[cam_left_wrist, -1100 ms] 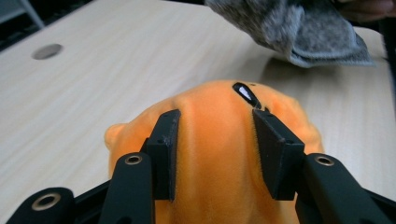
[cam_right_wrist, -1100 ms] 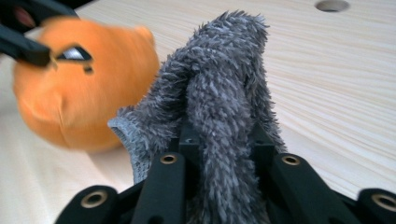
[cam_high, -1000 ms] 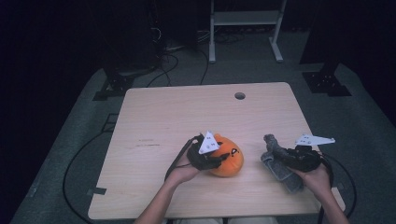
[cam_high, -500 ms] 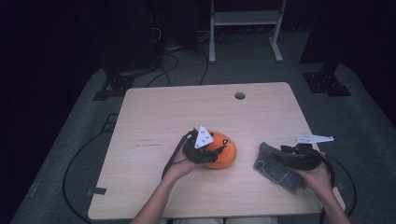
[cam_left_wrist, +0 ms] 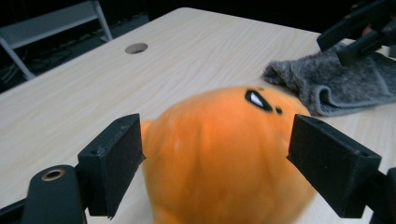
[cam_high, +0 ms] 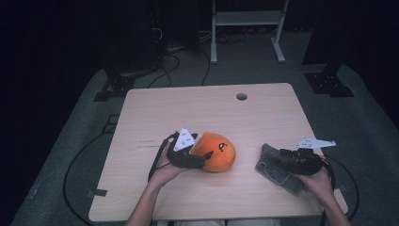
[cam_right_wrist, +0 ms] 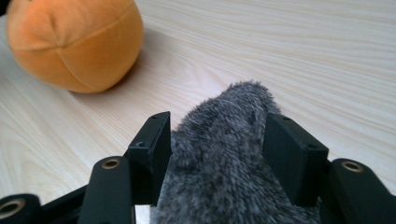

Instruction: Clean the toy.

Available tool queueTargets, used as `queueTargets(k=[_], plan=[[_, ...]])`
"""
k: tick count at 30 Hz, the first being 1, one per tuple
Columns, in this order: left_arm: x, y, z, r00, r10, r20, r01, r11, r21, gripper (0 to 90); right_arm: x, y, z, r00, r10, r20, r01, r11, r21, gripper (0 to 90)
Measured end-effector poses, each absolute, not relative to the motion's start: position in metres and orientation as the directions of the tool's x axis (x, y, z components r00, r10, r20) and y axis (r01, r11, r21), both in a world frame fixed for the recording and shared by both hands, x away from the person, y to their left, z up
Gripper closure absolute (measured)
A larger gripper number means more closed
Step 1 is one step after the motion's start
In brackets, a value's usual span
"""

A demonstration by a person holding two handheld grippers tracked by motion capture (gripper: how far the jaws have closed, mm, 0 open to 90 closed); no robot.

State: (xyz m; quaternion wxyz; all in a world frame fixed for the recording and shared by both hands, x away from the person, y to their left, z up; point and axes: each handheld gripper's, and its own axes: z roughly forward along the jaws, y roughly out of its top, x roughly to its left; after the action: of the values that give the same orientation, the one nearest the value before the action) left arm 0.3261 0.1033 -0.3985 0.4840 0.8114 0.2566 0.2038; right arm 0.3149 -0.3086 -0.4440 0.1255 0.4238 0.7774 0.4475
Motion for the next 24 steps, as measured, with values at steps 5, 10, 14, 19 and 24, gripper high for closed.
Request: queueTargets(k=[5, 10, 14, 19, 24], plan=[[0.320, 0.112, -0.402, 0.773, 0.630, 0.074, 0.227, -0.384, 0.895, 15.2, 0.313, -0.307, -0.443, -0.612, 0.766, 0.194, 0.546, 0.232, 0.805, 39.4], [0.304, 0.126, -0.409, 0.763, 0.642, 0.081, 0.235, -0.391, 0.890, 14.2, 0.304, -0.307, -0.443, -0.621, 0.760, 0.194, 0.535, 0.229, 0.813, 38.6], [0.299, 0.139, -0.410, 0.743, 0.666, 0.071, 0.251, -0.375, 0.892, 13.4, 0.301, -0.309, -0.442, -0.620, 0.761, 0.194, 0.525, 0.219, 0.822, 37.5], [0.294, 0.156, -0.416, 0.712, 0.697, 0.085, 0.237, -0.352, 0.906, 12.6, 0.300, -0.310, -0.443, -0.618, 0.764, 0.185, 0.523, 0.224, 0.822, 37.5], [0.291, 0.186, -0.448, 0.634, 0.774, -0.003, 0.326, -0.263, 0.908, 12.3, 0.293, -0.310, -0.444, -0.616, 0.769, 0.171, 0.504, 0.218, 0.836, 37.0]])
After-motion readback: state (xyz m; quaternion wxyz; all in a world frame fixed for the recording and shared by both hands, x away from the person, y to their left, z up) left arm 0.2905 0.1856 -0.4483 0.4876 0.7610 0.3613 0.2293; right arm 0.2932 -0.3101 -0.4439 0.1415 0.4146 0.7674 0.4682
